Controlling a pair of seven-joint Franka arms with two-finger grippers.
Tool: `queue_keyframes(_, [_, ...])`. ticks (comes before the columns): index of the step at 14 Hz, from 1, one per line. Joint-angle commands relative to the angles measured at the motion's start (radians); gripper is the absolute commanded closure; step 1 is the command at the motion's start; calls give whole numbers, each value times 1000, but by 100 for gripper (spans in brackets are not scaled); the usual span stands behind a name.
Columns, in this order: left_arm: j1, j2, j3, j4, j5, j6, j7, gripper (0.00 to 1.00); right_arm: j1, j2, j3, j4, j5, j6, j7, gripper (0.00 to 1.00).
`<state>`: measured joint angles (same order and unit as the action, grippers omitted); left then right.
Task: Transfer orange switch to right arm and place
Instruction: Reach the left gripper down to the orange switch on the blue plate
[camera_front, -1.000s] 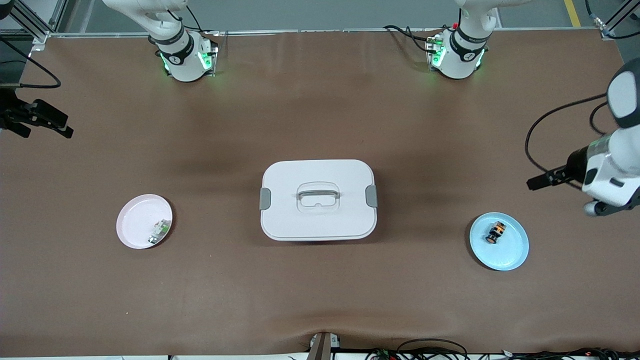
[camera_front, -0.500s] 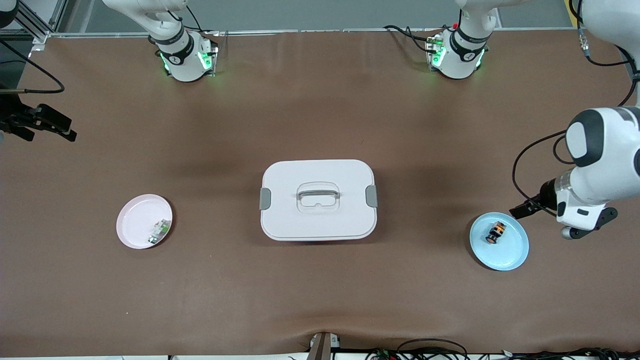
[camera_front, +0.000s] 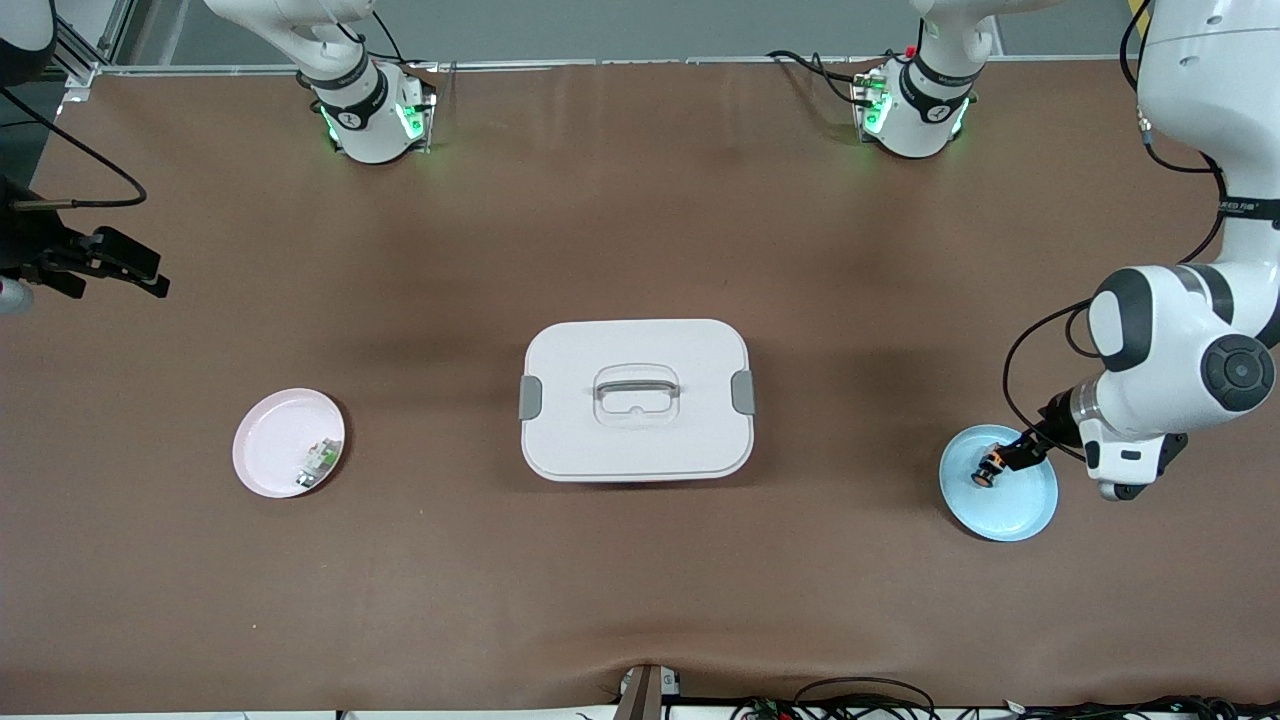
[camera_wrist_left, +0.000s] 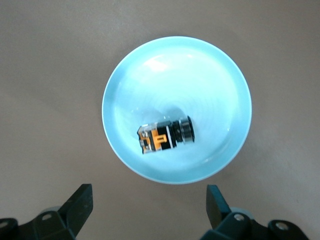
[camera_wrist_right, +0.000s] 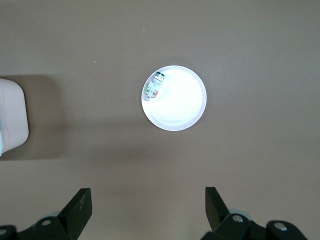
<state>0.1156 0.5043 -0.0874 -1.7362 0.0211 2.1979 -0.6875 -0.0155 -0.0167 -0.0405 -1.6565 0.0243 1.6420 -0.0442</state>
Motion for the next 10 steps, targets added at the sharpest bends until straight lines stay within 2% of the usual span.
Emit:
queue_keyframes(1, [21,19,-3,3,0,39,-21,0,3,12,-1,26,3,-8,3,0])
queue_keyframes(6, [19,89,-5,7,-24,169,-110,0,12,29,-1,14,57,-14,1,0])
queue_keyframes(10, [15,112,-3,7,-21,195,-118,0,19,30,-1,-3,120,-16,4,0])
